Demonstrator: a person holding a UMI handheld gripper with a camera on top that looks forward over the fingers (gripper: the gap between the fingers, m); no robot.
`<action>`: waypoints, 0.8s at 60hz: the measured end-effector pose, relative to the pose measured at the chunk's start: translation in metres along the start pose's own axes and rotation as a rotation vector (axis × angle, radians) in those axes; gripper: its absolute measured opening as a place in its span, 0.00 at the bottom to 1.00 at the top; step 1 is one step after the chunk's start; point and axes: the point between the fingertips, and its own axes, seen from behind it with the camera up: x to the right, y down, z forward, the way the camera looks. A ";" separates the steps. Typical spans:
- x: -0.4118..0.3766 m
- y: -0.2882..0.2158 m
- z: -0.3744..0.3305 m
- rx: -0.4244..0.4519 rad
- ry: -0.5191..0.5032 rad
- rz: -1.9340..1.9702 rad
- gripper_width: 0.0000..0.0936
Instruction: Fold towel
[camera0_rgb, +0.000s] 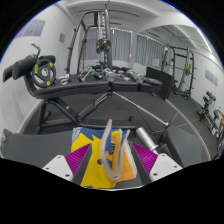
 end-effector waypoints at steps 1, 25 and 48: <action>-0.001 -0.003 -0.009 0.005 -0.007 0.011 0.91; -0.010 0.017 -0.326 0.097 -0.123 0.038 0.92; -0.033 0.068 -0.440 0.121 -0.133 0.001 0.91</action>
